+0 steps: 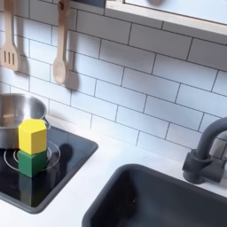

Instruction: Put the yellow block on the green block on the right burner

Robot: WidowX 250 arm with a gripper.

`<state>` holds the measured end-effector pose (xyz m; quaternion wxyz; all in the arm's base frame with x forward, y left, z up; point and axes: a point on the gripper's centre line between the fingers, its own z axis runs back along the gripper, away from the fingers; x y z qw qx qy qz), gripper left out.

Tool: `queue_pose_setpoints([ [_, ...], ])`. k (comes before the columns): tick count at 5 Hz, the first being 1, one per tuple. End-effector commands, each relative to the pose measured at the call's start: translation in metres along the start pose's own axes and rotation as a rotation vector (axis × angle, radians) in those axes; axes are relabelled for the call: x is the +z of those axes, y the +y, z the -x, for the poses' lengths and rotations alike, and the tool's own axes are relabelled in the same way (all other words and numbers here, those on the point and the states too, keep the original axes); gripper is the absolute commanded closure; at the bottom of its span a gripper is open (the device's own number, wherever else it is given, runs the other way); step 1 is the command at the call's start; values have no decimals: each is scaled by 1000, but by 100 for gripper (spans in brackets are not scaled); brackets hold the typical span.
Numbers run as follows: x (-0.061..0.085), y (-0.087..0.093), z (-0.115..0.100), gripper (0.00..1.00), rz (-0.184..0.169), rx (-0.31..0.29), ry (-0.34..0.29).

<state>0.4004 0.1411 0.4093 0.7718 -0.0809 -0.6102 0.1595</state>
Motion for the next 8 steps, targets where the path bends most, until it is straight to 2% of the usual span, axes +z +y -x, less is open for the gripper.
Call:
queue_pose_setpoints([
  [1, -4, -2, 3, 100, -17, -36, 49],
  [2, 13, -2, 15, 100, 6, -27, 119],
  [3, 18, 2, 57, 100, 22, -3, 244],
  [4, 25, -11, 105, 100, 68, -49, 388],
  [5, 37, -19, 125, 100, 83, -103, 475],
  [6, 32, -18, 160, 100, 48, -201, 625],
  [7, 30, -21, 202, 100, 51, -301, 786],
  [8, 29, -20, 232, 100, 49, -342, 901],
])
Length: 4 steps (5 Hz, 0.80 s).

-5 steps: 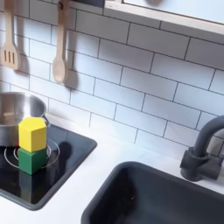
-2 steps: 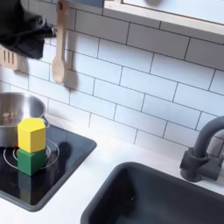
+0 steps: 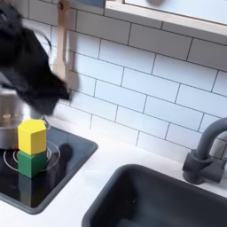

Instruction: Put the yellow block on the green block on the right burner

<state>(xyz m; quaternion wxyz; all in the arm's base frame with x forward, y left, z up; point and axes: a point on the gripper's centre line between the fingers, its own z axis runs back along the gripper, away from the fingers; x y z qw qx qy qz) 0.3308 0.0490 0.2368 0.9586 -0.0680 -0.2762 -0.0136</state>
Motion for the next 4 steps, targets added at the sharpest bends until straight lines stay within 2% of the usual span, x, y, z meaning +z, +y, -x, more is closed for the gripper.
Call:
queue_pose_setpoints([
  [1, -36, -3, 36, 100, -29, -60, 203],
  [2, -40, -3, 46, 100, -34, -76, 257],
  [3, -32, 0, 46, 0, -32, -62, 247],
  [4, -31, -1, 48, 0, -23, -66, 251],
])
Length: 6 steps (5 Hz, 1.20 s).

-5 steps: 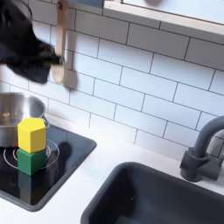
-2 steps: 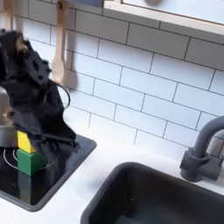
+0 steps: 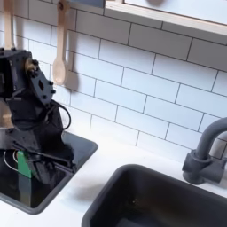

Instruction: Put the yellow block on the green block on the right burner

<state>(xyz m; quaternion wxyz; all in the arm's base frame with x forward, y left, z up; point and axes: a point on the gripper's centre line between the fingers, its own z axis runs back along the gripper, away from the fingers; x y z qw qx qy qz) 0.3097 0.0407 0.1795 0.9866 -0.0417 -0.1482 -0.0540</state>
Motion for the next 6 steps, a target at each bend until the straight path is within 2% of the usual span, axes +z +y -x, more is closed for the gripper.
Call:
queue_pose_setpoints([
  [1, 9, 2, 2, 0, 6, 4, -28],
  [6, 12, 3, 2, 0, 3, 9, -32],
])
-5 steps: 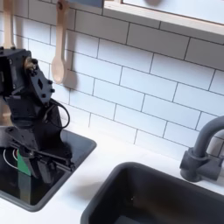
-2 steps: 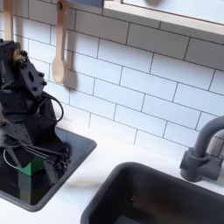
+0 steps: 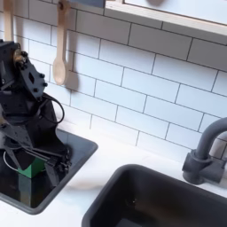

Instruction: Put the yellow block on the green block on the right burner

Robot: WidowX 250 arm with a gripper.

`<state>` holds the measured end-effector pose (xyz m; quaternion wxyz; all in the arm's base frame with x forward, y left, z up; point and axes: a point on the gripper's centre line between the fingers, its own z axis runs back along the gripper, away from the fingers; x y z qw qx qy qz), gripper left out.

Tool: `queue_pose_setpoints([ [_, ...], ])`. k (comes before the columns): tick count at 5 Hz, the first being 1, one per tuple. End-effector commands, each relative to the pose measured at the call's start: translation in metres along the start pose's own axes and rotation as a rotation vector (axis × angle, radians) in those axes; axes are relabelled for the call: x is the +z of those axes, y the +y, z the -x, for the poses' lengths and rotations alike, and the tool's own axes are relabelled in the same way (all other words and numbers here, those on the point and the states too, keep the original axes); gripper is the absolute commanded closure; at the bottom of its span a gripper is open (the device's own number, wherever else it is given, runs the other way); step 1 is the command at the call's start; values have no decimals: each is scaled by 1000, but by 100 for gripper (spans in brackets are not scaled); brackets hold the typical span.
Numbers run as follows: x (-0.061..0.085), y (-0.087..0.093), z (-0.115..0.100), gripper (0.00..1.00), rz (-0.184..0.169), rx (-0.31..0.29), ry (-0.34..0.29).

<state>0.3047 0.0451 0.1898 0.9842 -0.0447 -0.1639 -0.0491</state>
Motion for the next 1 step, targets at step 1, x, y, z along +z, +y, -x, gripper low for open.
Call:
queue_pose_setpoints([
  [1, 0, 0, -1, 0, -1, 0, -3],
])
